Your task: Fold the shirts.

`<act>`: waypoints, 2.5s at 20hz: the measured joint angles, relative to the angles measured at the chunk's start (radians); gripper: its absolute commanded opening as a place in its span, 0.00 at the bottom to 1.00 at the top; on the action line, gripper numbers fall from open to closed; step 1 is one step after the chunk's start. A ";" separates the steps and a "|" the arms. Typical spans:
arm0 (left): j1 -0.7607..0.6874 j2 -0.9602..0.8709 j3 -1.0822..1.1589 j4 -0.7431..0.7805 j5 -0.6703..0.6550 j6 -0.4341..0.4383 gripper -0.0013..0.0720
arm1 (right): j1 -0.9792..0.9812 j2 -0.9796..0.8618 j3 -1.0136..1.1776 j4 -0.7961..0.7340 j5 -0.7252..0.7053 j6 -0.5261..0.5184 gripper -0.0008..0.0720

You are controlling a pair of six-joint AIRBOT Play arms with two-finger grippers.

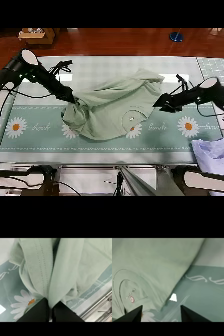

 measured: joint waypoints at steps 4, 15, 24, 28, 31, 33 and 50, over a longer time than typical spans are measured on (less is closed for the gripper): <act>0.000 0.000 0.000 0.000 -0.003 -0.003 0.05 | 0.071 0.013 -0.098 0.041 -0.137 0.026 0.72; 0.006 0.001 0.011 0.001 -0.003 0.002 0.05 | 0.121 0.011 -0.100 0.048 -0.422 0.115 0.04; -0.035 0.001 0.120 -0.013 -0.062 0.003 0.05 | -0.026 0.056 0.372 -0.021 -0.406 0.107 0.04; -0.128 -0.034 0.098 -0.009 -0.067 0.003 0.05 | -0.041 -0.047 0.485 -0.072 -0.346 0.126 0.04; -0.174 -0.079 0.084 0.029 -0.058 0.002 0.05 | -0.046 -0.126 0.513 -0.092 -0.307 0.132 0.39; -0.182 -0.101 0.080 0.046 -0.054 0.002 0.05 | -0.051 -0.153 0.525 -0.092 -0.267 0.121 0.52; 0.173 -0.026 0.121 0.072 -0.152 -0.186 0.91 | -0.275 -0.103 0.350 -0.256 0.233 -0.009 0.65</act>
